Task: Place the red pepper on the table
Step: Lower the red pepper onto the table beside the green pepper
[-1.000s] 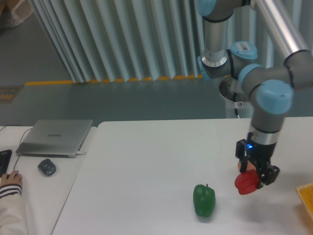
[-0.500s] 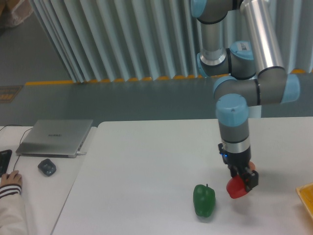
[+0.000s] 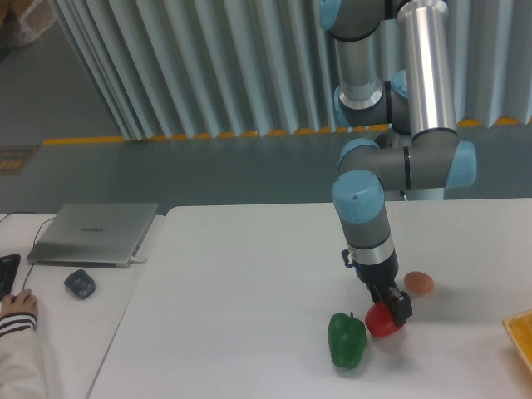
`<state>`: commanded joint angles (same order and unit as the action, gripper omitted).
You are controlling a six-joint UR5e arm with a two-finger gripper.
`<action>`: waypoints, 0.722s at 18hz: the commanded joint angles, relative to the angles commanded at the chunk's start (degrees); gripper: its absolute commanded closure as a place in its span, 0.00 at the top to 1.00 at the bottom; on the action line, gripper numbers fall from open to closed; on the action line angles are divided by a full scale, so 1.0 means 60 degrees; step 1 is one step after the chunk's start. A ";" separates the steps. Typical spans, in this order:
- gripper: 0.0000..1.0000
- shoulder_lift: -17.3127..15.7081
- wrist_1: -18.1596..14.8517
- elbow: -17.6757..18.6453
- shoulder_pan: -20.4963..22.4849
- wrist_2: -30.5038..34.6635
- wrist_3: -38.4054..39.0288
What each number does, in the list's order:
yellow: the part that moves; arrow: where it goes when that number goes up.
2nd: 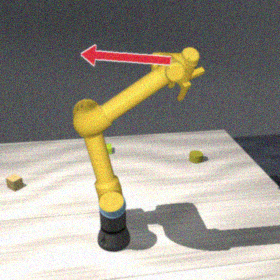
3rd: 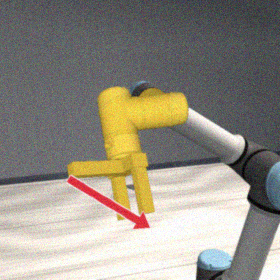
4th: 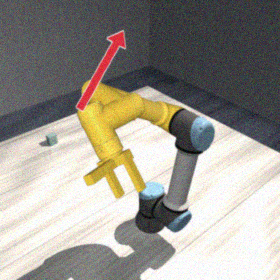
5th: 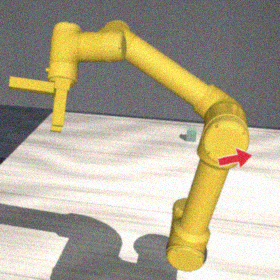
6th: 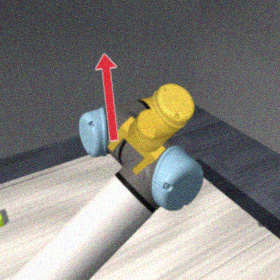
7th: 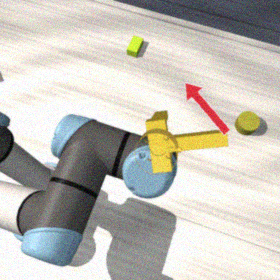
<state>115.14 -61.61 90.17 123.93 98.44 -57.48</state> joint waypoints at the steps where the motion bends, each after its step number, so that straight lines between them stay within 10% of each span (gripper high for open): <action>1: 0.54 0.0000 0.0000 -0.0014 0.0000 0.0000 0.0000; 5: 1.00 -0.0029 0.0015 -0.0073 0.0015 0.0044 -0.0015; 13: 1.00 -0.0205 -0.0029 -0.0892 0.0132 -0.0058 -0.0597</action>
<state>113.91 -61.79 84.82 124.72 98.09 -61.06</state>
